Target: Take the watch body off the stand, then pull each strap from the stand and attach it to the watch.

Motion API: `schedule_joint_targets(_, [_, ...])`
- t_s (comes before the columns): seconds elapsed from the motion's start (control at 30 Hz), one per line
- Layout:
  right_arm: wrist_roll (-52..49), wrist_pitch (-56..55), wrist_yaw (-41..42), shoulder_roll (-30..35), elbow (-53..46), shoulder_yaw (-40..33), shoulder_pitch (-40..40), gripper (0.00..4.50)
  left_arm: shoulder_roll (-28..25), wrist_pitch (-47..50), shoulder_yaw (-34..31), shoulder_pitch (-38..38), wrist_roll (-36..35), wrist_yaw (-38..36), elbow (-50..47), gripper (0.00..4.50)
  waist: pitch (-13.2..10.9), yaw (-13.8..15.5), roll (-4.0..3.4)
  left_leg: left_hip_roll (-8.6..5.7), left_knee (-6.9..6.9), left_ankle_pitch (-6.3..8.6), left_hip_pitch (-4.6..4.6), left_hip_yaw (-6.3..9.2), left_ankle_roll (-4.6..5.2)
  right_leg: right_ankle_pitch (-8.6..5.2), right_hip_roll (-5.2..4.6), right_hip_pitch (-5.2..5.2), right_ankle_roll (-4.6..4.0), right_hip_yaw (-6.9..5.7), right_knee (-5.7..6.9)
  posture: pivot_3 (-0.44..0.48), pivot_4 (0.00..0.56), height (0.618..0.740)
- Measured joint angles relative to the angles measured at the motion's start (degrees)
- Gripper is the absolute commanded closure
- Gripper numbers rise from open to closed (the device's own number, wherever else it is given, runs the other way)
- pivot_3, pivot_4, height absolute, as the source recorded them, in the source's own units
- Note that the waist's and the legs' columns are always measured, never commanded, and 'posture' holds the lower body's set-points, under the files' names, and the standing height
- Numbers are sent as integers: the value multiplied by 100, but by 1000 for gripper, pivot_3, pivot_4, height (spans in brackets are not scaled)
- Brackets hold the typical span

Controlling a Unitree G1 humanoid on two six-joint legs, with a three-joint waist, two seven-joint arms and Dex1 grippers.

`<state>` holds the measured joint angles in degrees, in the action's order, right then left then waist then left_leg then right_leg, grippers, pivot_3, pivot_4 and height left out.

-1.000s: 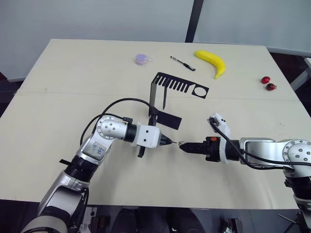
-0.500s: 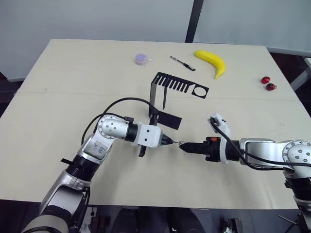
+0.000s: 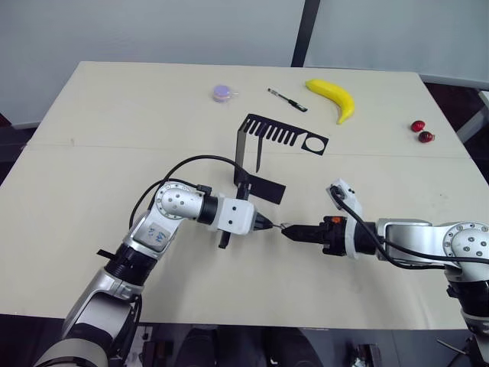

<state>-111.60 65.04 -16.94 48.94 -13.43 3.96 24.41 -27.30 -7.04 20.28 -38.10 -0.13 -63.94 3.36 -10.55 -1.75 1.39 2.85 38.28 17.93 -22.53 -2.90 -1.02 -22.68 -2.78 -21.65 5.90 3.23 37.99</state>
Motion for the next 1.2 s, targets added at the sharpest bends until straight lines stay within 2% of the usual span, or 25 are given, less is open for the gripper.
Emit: schedule_joint_targets(1.2, [0, 4, 54, -6, 14, -214, -17, 2976, 25, -122, 0, -142, 0, -1, 213, 4500, 0, 0, 0, 0, 1, 0, 0, 0, 0, 0, 1, 0, 0, 0, 5, 0, 150, 740])
